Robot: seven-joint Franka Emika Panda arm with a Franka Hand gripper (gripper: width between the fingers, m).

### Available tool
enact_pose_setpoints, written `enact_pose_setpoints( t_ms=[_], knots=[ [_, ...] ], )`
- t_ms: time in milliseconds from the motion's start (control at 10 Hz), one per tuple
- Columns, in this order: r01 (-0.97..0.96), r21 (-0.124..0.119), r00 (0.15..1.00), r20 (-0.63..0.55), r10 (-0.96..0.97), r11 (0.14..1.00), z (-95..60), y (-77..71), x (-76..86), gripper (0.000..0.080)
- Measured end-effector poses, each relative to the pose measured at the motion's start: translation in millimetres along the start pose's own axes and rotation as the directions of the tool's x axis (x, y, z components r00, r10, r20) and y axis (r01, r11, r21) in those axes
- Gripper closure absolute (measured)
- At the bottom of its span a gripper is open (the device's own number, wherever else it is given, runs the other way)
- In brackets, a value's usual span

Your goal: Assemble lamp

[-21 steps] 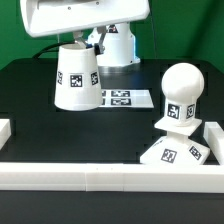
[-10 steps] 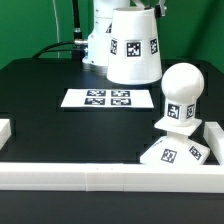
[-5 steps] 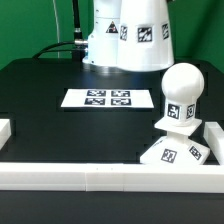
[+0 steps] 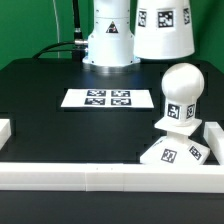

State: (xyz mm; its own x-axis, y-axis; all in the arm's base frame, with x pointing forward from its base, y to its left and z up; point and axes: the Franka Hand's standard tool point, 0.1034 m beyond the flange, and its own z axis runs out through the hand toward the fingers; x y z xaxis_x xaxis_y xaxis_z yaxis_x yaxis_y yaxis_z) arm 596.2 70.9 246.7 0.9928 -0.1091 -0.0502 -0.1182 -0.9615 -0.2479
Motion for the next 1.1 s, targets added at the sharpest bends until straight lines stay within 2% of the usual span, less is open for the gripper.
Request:
enact_pose_setpoints(
  t_ms=[300,800,1100],
  knots=[
    [-0.017,-0.001,1.000,0.010,0.017,1.000,24.6,-9.4,10.4,0.0752],
    [-0.017,-0.011,1.000,0.014,0.017,1.000,68.7,-6.5,11.7,0.0752],
    [-0.022,-0.017,1.000,0.022,0.022,1.000,84.4,-1.3,10.0,0.0752]
  ],
)
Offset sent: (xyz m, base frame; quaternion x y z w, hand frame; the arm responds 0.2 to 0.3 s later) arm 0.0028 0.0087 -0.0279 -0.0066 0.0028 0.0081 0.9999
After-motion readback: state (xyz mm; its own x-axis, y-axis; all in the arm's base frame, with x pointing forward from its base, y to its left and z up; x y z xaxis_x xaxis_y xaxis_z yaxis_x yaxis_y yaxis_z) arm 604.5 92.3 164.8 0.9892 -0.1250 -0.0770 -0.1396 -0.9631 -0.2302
